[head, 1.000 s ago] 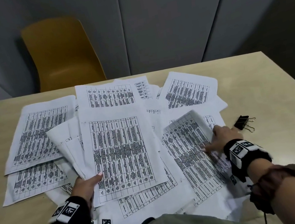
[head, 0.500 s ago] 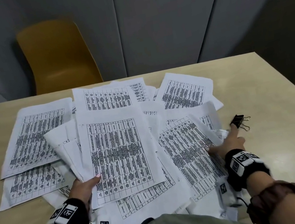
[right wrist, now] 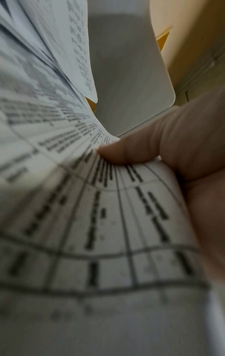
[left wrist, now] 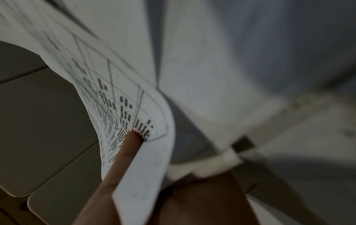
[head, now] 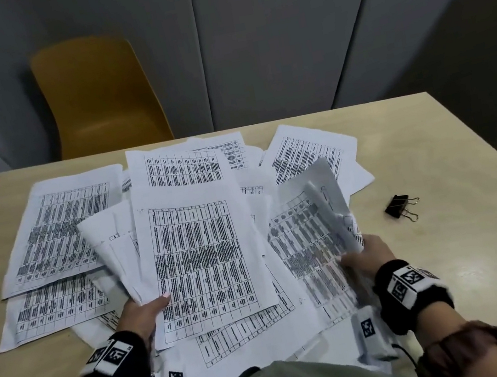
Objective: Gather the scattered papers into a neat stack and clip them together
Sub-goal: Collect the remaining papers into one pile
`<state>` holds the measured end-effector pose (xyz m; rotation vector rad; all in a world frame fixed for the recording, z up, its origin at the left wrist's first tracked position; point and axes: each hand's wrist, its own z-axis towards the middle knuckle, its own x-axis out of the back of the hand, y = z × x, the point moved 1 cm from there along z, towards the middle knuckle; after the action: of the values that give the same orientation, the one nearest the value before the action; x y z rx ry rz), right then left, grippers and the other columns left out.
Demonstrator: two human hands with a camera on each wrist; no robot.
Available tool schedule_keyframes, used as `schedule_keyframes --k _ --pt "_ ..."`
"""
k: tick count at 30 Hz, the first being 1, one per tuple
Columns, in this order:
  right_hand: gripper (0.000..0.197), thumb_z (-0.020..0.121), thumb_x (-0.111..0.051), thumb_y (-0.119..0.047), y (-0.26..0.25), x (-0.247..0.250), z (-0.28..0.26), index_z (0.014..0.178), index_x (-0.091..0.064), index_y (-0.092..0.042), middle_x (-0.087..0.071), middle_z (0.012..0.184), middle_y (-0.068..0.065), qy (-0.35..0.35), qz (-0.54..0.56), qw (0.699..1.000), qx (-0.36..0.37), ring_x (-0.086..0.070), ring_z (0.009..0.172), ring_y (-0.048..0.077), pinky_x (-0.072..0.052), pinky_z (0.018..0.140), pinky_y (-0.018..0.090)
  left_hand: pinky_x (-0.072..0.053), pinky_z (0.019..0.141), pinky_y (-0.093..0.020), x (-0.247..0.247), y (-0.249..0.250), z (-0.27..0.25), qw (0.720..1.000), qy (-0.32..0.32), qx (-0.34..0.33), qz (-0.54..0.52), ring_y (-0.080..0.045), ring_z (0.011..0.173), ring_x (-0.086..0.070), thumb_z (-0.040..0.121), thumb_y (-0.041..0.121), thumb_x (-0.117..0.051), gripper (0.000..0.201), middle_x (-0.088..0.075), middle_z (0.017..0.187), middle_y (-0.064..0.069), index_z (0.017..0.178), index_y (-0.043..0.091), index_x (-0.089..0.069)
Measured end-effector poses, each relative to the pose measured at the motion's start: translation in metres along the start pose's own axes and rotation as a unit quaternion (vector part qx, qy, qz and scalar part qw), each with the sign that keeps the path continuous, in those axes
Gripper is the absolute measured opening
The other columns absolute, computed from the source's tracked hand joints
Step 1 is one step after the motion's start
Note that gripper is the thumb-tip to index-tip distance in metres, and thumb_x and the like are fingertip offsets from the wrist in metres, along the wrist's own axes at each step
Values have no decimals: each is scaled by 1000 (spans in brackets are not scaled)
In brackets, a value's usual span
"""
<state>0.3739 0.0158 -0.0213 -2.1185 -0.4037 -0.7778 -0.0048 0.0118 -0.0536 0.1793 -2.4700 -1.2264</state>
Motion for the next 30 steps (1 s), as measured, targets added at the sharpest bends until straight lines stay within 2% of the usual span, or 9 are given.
schedule_keyframes --k 6,9,11,14,17,20,23,27,30 --pt "28 76 -57 -3 -23 39 -11 101 -67 -6 -68 91 26 205 -22 975 80 -62 86 40 -47 74 36 -40 87 -33 0 -1 0 1000 3 -8 22 -30 93 -56 82 9 -66 31 -63 102 -18 108 -5 -57" --pt "37 68 -46 -18 -42 62 -21 97 -66 -7 -66 86 27 284 -37 948 136 -61 85 44 -47 72 39 -41 87 -34 1 -1 0 1000 1 -4 24 -32 94 -57 81 10 -67 34 -64 105 -21 109 -6 -57" --pt "40 64 -39 -19 -57 76 -31 93 -63 -6 -58 72 22 340 -29 924 175 -59 78 43 -41 65 36 -39 88 -35 1 0 0 1000 -2 0 21 -31 94 -55 82 9 -66 31 -63 104 -20 108 -5 -55" --pt "16 76 -46 -11 -81 87 -46 83 -59 -4 -47 65 12 385 44 897 214 -51 67 39 -23 59 29 -37 87 -34 1 1 -3 1000 -12 -2 17 -29 94 -52 83 11 -65 32 -60 103 -16 109 -5 -54" --pt "12 78 -58 -7 -95 78 -42 88 -65 -6 -58 72 12 347 142 902 212 -55 72 28 -37 65 29 -36 93 -38 1 -1 -1 999 -26 4 18 -30 98 -51 84 14 -65 39 -58 107 -16 115 -3 -52" --pt "12 78 -59 -4 -104 53 -28 85 -64 -12 -62 72 5 233 213 931 184 -58 72 20 -44 67 28 -38 96 -41 2 -3 1 1000 -22 6 16 -35 104 -54 81 17 -67 42 -61 114 -19 116 -3 -53" --pt "16 78 -60 -4 -104 14 -21 76 -55 -18 -63 79 10 112 162 971 137 -59 75 22 -48 69 32 -38 89 -35 3 -1 -1 999 -27 -2 19 -32 100 -55 82 12 -66 37 -62 112 -16 113 -6 -54" --pt "27 76 -67 -9 -96 -49 -22 102 -60 -10 -69 100 16 10 92 988 121 -63 85 27 -53 81 38 -36 85 -29 1 4 -7 1000 -18 -15 16 -29 95 -57 83 4 -64 26 -63 102 -14 107 -3 -59" --pt "43 76 -68 -9 -90 -72 -27 113 -48 -16 -60 100 6 -32 102 988 111 -60 88 26 -51 81 35 -36 86 -27 1 3 -2 1000 -4 -20 1 -30 99 -59 84 7 -63 30 -64 104 -19 111 -7 -60"
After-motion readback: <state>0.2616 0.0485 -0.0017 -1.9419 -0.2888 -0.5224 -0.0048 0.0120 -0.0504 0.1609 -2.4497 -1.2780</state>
